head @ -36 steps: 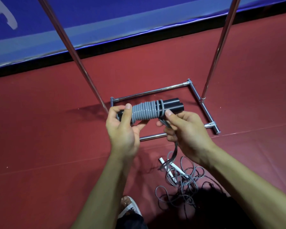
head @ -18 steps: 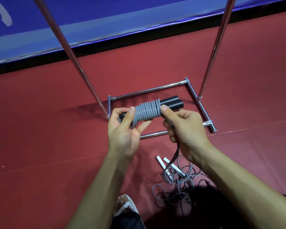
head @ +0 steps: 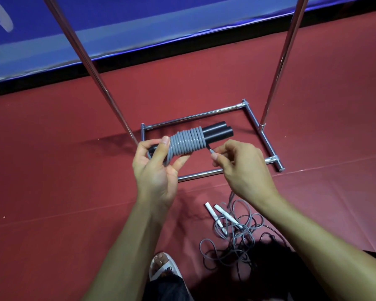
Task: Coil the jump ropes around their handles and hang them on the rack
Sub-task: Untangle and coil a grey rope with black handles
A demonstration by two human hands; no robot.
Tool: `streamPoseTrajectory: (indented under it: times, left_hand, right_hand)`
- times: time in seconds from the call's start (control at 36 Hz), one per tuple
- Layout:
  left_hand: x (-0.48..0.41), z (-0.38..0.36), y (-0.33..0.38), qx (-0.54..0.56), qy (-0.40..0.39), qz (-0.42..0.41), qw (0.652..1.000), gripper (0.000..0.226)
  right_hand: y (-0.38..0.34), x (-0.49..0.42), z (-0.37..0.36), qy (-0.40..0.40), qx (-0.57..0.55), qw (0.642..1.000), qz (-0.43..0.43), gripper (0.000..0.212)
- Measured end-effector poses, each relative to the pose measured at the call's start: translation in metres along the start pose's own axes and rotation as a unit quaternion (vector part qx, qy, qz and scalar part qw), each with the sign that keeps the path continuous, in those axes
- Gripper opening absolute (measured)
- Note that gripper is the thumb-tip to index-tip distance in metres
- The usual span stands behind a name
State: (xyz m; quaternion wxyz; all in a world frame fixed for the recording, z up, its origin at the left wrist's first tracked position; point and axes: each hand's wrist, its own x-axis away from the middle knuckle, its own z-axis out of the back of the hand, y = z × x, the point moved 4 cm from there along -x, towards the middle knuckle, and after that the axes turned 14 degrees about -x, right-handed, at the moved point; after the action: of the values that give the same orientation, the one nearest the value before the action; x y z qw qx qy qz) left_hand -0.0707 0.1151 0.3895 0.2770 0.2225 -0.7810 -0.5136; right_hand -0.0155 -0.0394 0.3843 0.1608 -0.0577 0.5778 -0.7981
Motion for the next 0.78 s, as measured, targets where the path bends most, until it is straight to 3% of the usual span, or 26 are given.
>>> streamPoseTrajectory:
  times: [0.14,0.33,0.44,0.53,0.78]
  left_hand:
    - [-0.001,0.000,0.002,0.003,0.002,-0.003,1.000,0.017]
    - [0.000,0.001,0.004,0.004,0.011,-0.010,1.000,0.018]
    - [0.000,0.000,0.005,0.001,0.004,-0.016,1.000,0.018]
    - [-0.001,0.000,0.006,-0.001,0.006,-0.021,1.000,0.018]
    - [-0.001,0.001,0.005,0.003,0.012,-0.013,1.000,0.019]
  right_hand:
    - [-0.003,0.002,-0.002,0.022,0.016,0.998,0.053,0.020]
    - [0.003,0.002,-0.006,0.041,0.050,0.989,0.131,0.006]
    - [0.008,0.002,-0.007,0.024,0.047,0.995,0.085,0.022]
    - [0.008,0.003,-0.006,0.026,-0.029,0.999,0.024,0.025]
    - [0.020,0.012,-0.027,-0.031,-0.182,0.978,-0.099,0.025]
